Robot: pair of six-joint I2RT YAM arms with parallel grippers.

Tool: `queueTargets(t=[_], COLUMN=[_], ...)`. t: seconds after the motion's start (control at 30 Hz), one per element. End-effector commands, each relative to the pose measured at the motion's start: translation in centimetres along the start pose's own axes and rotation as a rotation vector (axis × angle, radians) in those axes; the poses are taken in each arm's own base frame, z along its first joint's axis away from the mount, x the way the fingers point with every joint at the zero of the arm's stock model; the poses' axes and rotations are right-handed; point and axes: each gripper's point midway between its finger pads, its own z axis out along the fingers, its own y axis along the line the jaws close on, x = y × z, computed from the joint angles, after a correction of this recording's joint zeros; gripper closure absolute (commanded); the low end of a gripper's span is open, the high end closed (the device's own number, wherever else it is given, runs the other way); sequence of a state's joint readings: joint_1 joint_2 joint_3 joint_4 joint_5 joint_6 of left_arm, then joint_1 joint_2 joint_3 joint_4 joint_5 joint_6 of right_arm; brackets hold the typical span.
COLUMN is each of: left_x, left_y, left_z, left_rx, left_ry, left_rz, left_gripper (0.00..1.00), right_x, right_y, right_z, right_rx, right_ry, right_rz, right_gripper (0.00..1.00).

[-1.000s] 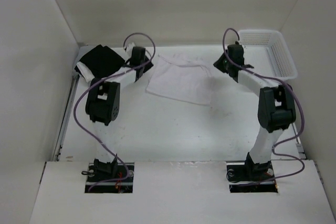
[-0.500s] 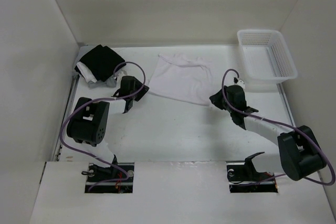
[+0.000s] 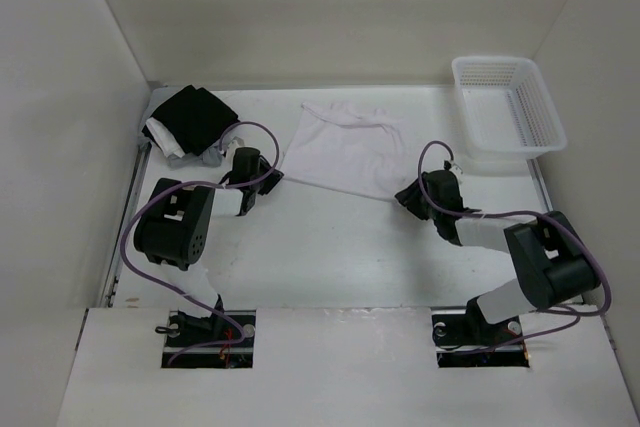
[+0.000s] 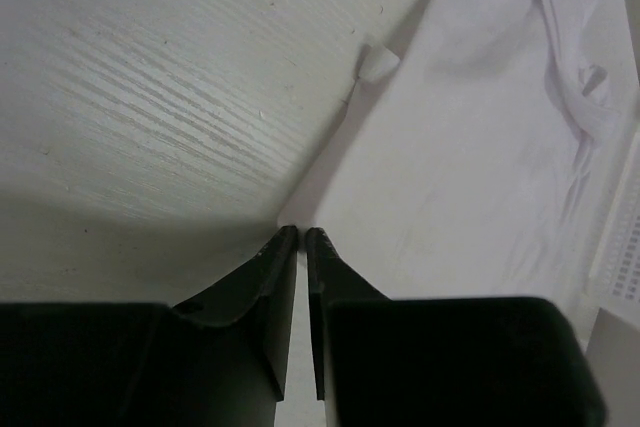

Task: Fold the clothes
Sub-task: Fold the tank top

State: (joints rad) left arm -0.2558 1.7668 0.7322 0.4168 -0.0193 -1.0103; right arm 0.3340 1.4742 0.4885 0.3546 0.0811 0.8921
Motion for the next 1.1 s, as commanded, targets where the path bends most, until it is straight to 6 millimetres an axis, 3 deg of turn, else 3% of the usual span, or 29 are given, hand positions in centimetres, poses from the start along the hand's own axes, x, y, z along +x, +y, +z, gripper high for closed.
queueTargets(t=[0.0, 0.3, 0.43, 0.53, 0.67, 0.73, 0.83, 0.93, 1.07], left_x=[-1.4, -1.4, -1.5, -1.5, -2.2, -3.1, -4.8, -6.8, -9.2], left_y=[-1.3, -1.0, -1.0, -1.0, -2.3, -3.6, -6.1, -9.1, -13.2], left_z=[0.2, 0.2, 0.4, 0.6, -0.4, -2.0, -5.6, -11.4, -21.4], left_rx=[0.045, 0.039, 0.039, 0.046, 0.093, 0.133, 0.213, 0.317, 0.468], left_ry=[-0.048, -0.056, -0.061, -0.065, -0.091, -0.129, -0.187, -0.255, -0.366], left_rz=[-0.015, -0.021, -0.024, -0.033, -0.043, -0.032, -0.017, -0.004, 0.038], left_gripper=[0.92, 0.95, 0.96, 0.98, 1.0, 1.0, 1.0, 1.0, 1.0], right_x=[-1.2, -1.2, -1.2, -1.3, -2.3, -3.0, -4.0, -5.3, -7.3], right_y=[2.6, 2.5, 2.4, 2.5, 3.2, 4.2, 6.1, 8.3, 10.7], right_z=[0.5, 1.1, 1.3, 1.4, 0.7, -0.7, -4.7, -10.1, -19.3], right_rx=[-0.098, -0.083, -0.077, -0.076, -0.102, -0.134, -0.194, -0.245, -0.322], right_ry=[-0.033, -0.037, -0.04, -0.042, -0.079, -0.108, -0.144, -0.205, -0.302], right_rz=[0.049, 0.084, 0.096, 0.104, 0.101, 0.076, 0.023, -0.053, -0.124], right_gripper=[0.56, 0.79, 0.83, 0.93, 1.0, 1.0, 1.0, 1.0, 1.0])
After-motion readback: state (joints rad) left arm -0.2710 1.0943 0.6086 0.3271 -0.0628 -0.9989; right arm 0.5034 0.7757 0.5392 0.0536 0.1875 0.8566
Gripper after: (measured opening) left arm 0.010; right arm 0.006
